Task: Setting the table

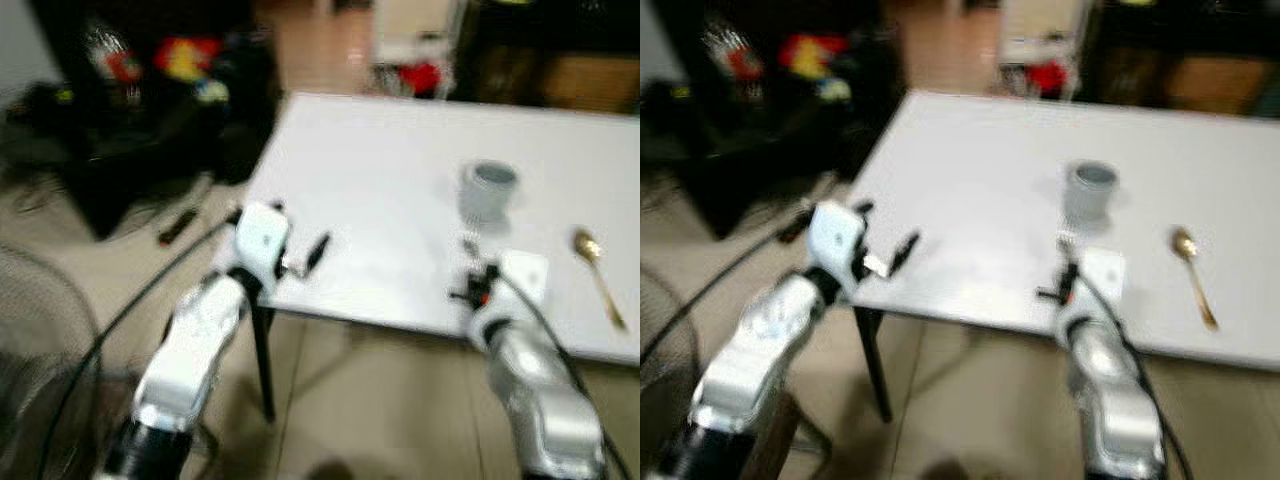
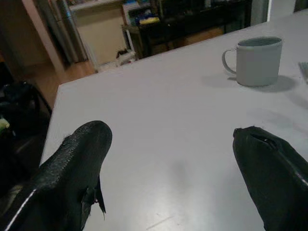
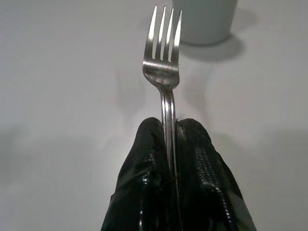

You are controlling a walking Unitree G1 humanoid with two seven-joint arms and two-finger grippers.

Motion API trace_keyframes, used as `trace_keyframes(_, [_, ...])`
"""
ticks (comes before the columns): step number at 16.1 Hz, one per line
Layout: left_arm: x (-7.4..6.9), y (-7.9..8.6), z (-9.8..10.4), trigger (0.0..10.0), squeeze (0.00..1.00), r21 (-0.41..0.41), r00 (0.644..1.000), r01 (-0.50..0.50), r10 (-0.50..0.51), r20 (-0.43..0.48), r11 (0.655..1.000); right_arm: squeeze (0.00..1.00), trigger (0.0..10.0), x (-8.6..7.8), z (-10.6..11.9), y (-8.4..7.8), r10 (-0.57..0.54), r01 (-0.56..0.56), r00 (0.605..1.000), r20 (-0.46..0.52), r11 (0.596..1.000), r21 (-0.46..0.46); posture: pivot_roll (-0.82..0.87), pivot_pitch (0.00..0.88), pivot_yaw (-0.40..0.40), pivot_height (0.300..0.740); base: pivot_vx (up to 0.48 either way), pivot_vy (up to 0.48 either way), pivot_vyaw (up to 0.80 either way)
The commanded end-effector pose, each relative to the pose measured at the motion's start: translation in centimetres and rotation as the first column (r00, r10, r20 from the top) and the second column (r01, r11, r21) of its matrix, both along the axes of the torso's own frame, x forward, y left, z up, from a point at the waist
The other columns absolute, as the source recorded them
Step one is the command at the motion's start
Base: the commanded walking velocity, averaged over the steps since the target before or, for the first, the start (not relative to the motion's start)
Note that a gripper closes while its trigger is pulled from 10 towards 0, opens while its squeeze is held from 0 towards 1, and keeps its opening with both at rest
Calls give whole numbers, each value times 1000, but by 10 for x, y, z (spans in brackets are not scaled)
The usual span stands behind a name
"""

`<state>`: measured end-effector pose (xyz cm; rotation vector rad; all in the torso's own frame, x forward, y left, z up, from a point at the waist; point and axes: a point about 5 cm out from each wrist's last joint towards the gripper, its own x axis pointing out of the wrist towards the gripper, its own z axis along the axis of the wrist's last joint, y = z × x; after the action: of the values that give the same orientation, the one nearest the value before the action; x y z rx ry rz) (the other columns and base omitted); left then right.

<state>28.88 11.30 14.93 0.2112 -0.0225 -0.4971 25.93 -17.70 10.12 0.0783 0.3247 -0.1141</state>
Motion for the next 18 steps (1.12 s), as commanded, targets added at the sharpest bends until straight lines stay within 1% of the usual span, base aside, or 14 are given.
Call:
trace_keyframes(1, [0, -5, 1, 10000, 0, -13, 1000, 12, -12, 0, 1000, 0, 10000, 2, 10, -5, -8, 9, 999, 48, 1000, -20, -23, 0, 36, 740, 0, -480, -800])
trace_keyframes(2, [-1, -6, -1, 10000, 0, -35, 1000, 10, -10, -23, 999, 0, 10000, 2, 10, -7, -5, 6, 999, 46, 1000, -28, -23, 0, 36, 740, 0, 0, -531])
trace_keyframes(5, [-8, -8, -4, 10000, 0, -21, 999, 34, -34, -36, 999, 0, 10000, 6, 11, -10, 37, -35, 998, 44, 998, -45, -20, 0, 30, 740, 0, 0, 0])
trace_keyframes(7, [-11, -4, -9, 10000, 0, 4, 997, 29, -28, -71, 1000, 0, 10000, 14, 12, -4, 128, -125, 991, 37, 990, -63, -16, 0, 24, 740, 0, 0, 0])
trace_keyframes(8, [-11, -2, -11, 10000, 0, 12, 996, 28, -27, -81, 1000, 0, 10000, 17, 11, -3, 141, -139, 989, 32, 988, -68, -14, 0, 23, 740, 0, 0, 0])
trace_keyframes(11, [-10, 4, -11, 10000, 0, 37, 995, 32, -28, -92, 999, 0, 10000, 34, 9, 2, 168, -166, 986, 14, 982, -88, -10, 0, 25, 740, 0, 0, 0])
trace_keyframes(12, [-10, 5, -10, 10000, 0, 45, 995, 34, -29, -92, 998, 0, 10000, 41, 9, 4, 167, -165, 986, 12, 982, -88, -7, 0, 26, 740, 0, 0, 0])
trace_keyframes(13, [-10, 6, -9, 10000, 0, 52, 995, 38, -33, -93, 998, 0, 10000, 52, 10, 6, 155, -153, 988, 14, 985, -78, -4, 0, 26, 740, 0, 0, 0])
trace_keyframes(15, [-11, 8, -8, 10000, 0, 63, 994, 50, -43, -96, 997, 0, 10000, 71, 14, 14, 176, -174, 984, 25, 982, -78, 6, 0, 27, 740, 0, 0, 0])
trace_keyframes(16, [-12, 8, -7, 10000, 0, 63, 994, 54, -48, -99, 997, 0, 10000, 80, 16, 17, 179, -178, 983, 28, 982, -60, 9, 0, 27, 740, 0, 0, 0])
trace_keyframes(17, [-12, 9, -5, 10000, 0, 64, 994, 56, -49, -102, 996, 0, 10000, 96, 17, 22, 187, -186, 982, 21, 982, -33, 22, 0, 25, 740, 0, 0, 0])
trace_keyframes(18, [-13, 11, -3, 10000, 0, 63, 994, 55, -49, -102, 996, 0, 10000, 102, 17, 25, 200, -200, 980, 15, 980, -24, 36, 6, 23, 740, 0, 0, 0])
